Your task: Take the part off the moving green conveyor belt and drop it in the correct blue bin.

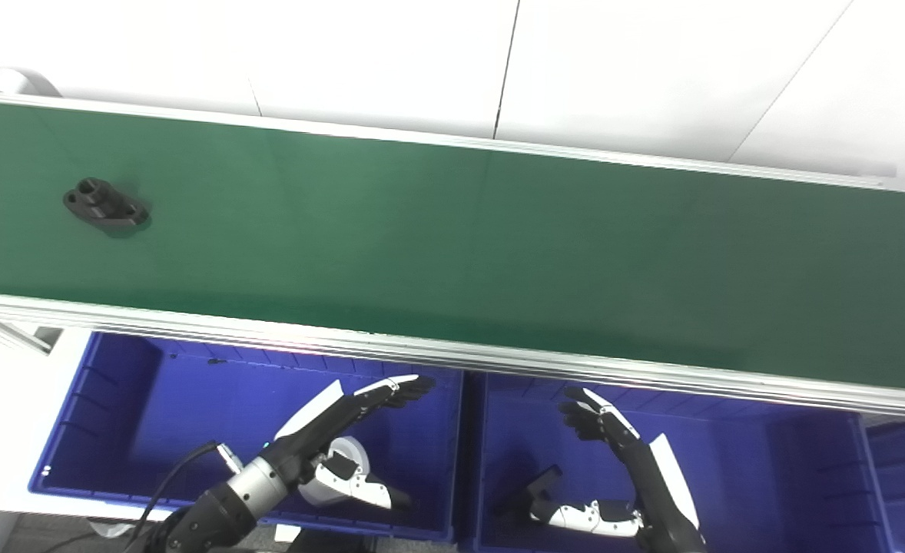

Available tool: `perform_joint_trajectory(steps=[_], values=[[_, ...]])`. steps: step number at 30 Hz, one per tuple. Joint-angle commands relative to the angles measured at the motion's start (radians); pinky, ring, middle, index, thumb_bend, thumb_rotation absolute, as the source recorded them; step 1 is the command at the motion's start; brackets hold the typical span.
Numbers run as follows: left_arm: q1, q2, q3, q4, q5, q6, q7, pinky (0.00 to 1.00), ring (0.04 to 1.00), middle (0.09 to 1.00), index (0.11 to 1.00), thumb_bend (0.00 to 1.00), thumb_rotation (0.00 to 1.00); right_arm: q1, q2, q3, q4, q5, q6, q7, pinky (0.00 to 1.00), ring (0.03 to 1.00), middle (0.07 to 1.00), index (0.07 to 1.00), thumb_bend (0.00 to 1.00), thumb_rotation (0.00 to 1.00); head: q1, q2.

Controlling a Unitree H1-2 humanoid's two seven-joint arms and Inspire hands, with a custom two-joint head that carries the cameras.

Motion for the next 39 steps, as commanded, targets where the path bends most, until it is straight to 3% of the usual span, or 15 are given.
perform_joint_trajectory(steps=[1,14,27,31,32,33,34,39], values=[[-0.003,0.005,-0.008,-0.028,0.008,-0.037,0.038,0.88,0.888,0.902,0.881,0.86,0.20,0.009,-0.002,-0.008,-0.027,0.013,-0.058,-0.006,0.73,0.773,0.796,0.853,0.89,0.26,0.003,-0.003],[-0.009,0.013,-0.048,-0.027,0.015,-0.037,0.130,0.88,0.896,0.914,0.897,0.84,0.23,0.010,0.015,-0.027,-0.011,0.011,-0.102,-0.026,0.78,0.784,0.807,0.865,0.88,0.26,0.001,0.004],[-0.015,0.023,-0.057,-0.026,0.001,-0.037,0.153,0.85,0.882,0.909,0.892,0.84,0.25,0.008,0.030,-0.036,-0.007,0.012,-0.096,-0.019,0.80,0.821,0.836,0.869,0.86,0.29,-0.005,0.002],[-0.020,0.019,-0.065,-0.010,0.005,-0.037,0.160,0.85,0.882,0.905,0.889,0.84,0.24,0.006,0.025,-0.039,0.003,0.006,-0.103,-0.020,0.80,0.818,0.837,0.871,0.86,0.30,0.059,-0.032],[-0.021,0.014,-0.068,-0.003,0.003,-0.037,0.158,0.86,0.884,0.903,0.886,0.84,0.24,0.006,0.021,-0.041,0.008,0.003,-0.105,-0.021,0.80,0.820,0.836,0.873,0.87,0.31,0.127,-0.058],[-0.022,0.012,-0.071,0.001,0.001,-0.037,0.157,0.86,0.884,0.901,0.884,0.85,0.23,0.006,0.019,-0.044,0.011,0.002,-0.107,-0.022,0.80,0.821,0.836,0.875,0.87,0.31,0.127,-0.058],[-0.024,0.006,-0.076,0.009,0.000,-0.037,0.158,0.86,0.885,0.900,0.882,0.85,0.23,0.005,0.010,-0.043,0.021,0.014,-0.119,-0.021,0.80,0.822,0.836,0.876,0.87,0.31,0.201,-0.092],[-0.031,-0.011,-0.099,0.032,0.021,-0.037,0.179,0.82,0.855,0.877,0.856,0.85,0.25,-0.005,-0.015,-0.042,0.063,0.054,-0.136,-0.027,0.77,0.832,0.845,0.885,0.86,0.25,0.309,-0.160]])
